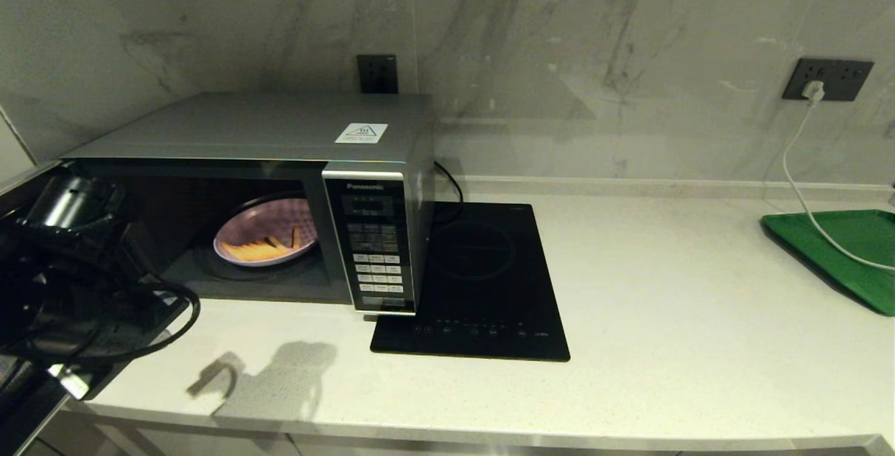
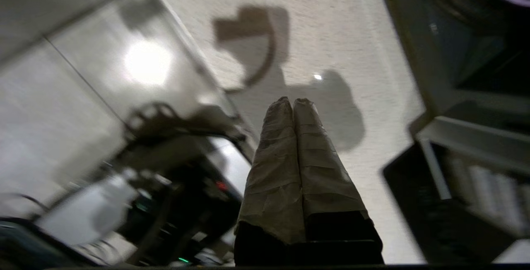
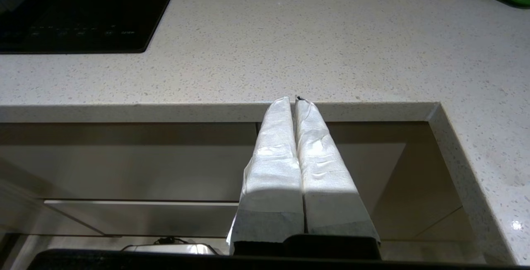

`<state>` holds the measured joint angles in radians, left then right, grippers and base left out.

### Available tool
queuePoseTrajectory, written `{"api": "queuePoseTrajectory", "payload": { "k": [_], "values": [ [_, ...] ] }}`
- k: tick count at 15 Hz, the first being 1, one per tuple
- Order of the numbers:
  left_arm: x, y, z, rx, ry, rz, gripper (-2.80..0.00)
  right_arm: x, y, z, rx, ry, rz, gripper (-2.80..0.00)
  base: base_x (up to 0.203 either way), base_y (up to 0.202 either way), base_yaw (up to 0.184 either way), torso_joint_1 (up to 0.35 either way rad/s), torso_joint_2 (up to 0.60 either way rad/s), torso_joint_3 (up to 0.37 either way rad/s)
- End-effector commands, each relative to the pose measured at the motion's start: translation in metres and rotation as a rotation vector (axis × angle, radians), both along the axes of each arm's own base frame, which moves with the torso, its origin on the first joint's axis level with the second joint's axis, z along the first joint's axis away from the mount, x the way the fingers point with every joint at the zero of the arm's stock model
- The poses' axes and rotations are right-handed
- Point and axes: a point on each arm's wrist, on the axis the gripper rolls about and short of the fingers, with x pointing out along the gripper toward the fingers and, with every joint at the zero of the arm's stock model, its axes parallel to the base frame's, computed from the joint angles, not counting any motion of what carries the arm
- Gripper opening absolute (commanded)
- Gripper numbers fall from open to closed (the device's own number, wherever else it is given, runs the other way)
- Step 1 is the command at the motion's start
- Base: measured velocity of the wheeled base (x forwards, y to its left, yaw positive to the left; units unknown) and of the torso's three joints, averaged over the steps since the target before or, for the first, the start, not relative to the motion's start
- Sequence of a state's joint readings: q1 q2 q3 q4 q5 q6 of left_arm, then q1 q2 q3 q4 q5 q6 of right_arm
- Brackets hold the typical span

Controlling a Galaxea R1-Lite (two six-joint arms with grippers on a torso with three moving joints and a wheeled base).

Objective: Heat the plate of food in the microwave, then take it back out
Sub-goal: Take the plate out of the microwave

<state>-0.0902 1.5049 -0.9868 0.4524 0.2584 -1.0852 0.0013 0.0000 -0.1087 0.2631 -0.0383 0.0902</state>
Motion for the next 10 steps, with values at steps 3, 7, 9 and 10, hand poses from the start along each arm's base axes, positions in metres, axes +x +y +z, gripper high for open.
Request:
{"api": "queuePoseTrajectory", "payload": {
  "k": [3, 7, 9, 10],
  "values": [
    [0.046, -0.009, 0.003, -0.192, -0.026, 0.04, 0.0, 0.0, 0.0, 0.0, 0.0, 0.001, 0.0, -2.8, 0.0, 0.0, 0.0, 0.0, 0.0, 0.0],
    [0.071, -0.005, -0.014, -0.307, -0.069, 0.129, 0.0, 0.0, 0.0, 0.0, 0.0, 0.002, 0.0, -2.8, 0.0, 0.0, 0.0, 0.0, 0.0, 0.0],
    [0.077, 0.009, -0.023, -0.426, -0.055, 0.117, 0.0, 0.0, 0.0, 0.0, 0.0, 0.001, 0.0, -2.8, 0.0, 0.0, 0.0, 0.0, 0.0, 0.0],
    [0.078, 0.017, -0.028, -0.48, -0.065, 0.123, 0.0, 0.0, 0.0, 0.0, 0.0, 0.002, 0.0, -2.8, 0.0, 0.0, 0.0, 0.0, 0.0, 0.0]
  ]
}}
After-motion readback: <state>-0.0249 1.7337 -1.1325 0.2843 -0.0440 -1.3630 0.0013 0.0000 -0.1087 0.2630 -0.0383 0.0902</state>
